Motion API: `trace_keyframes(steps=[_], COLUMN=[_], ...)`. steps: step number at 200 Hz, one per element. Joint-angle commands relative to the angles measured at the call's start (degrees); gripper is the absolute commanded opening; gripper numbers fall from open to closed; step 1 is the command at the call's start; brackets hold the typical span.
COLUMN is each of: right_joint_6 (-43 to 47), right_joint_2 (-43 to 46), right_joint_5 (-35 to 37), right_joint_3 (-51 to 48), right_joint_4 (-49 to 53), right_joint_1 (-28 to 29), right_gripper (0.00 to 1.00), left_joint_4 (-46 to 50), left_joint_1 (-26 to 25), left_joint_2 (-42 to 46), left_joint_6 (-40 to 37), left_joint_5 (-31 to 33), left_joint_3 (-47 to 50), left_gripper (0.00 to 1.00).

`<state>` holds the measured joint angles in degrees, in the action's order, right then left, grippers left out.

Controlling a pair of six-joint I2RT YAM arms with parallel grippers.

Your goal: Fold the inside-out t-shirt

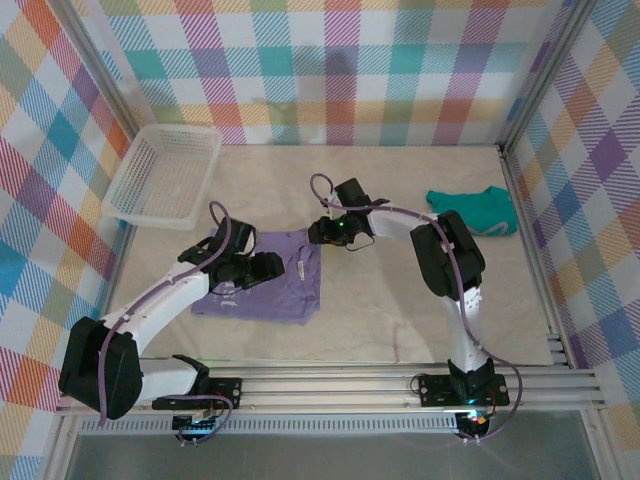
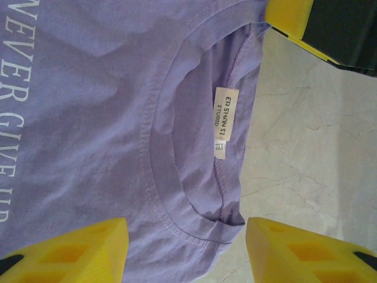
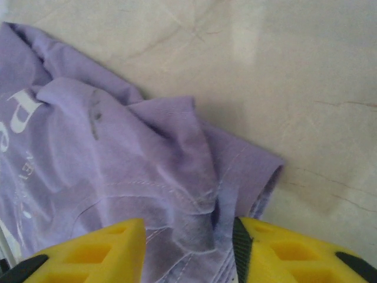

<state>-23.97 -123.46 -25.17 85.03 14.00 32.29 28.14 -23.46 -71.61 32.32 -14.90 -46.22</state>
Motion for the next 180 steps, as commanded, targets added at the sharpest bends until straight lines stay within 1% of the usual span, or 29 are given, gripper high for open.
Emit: trace_keyframes(steps=[1, 29, 43, 58, 78, 112, 131, 140, 163, 170, 180], right_joint_6=[1.8, 2.4, 3.9, 6.3, 8.3, 9.8, 9.9, 9.8, 10.6, 11.2, 11.9], right_joint_2=[-1.4, -1.2, -0.7, 0.7, 1.8, -1.9, -3.5, -4.1, -5.1, -4.4, -2.0], right_joint_5=[-0.9, -1.6, -0.8, 2.0, 4.1, 6.6, 10.0, 11.5, 15.0, 16.2, 17.9], right_joint_3=[3.1, 3.7, 4.7, 5.6, 6.6, 10.8, 12.6, 14.0, 18.5, 19.0, 17.5], right_joint_4=[2.1, 1.8, 3.5, 6.0, 7.2, 10.5, 12.8, 14.5, 20.1, 21.5, 21.9], right_joint_1=[0.2, 0.2, 0.1, 0.0, -0.6, -1.3, -1.4, -1.6, -1.9, -1.9, -1.8], right_gripper=[0.35, 0.17, 0.09, 0.05, 0.05, 0.07, 0.11, 0.16, 0.37, 0.41, 0.42], left_joint_4=[1.0, 0.8, 1.0, 1.5, 1.8, 2.0, 2.8, 3.1, 2.7, 2.3, 1.3], left_joint_1=[0.7, 0.7, 0.9, 1.0, 1.0, 1.1, 1.2, 1.6, 4.1, 5.4, 7.5], left_joint_2=[1.3, 0.9, 0.9, 0.9, 1.3, 0.6, 1.3, 1.3, 0.7, 0.1, -1.1], left_joint_6=[-0.6, -0.9, -1.2, -1.4, -1.7, -2.5, -3.1, -3.4, -3.4, -3.1, -3.0], left_joint_5=[0.7, 1.1, 1.8, 2.7, 4.0, 4.0, 5.9, 7.0, 8.4, 8.7, 8.7], left_joint_3=[1.1, 1.9, 2.1, 2.3, 2.8, 2.4, 1.5, 0.9, -1.1, -2.0, -3.5], left_gripper=[0.55, 0.55, 0.55, 0.55, 0.55, 0.55, 0.56, 0.56, 0.60, 0.61, 0.63])
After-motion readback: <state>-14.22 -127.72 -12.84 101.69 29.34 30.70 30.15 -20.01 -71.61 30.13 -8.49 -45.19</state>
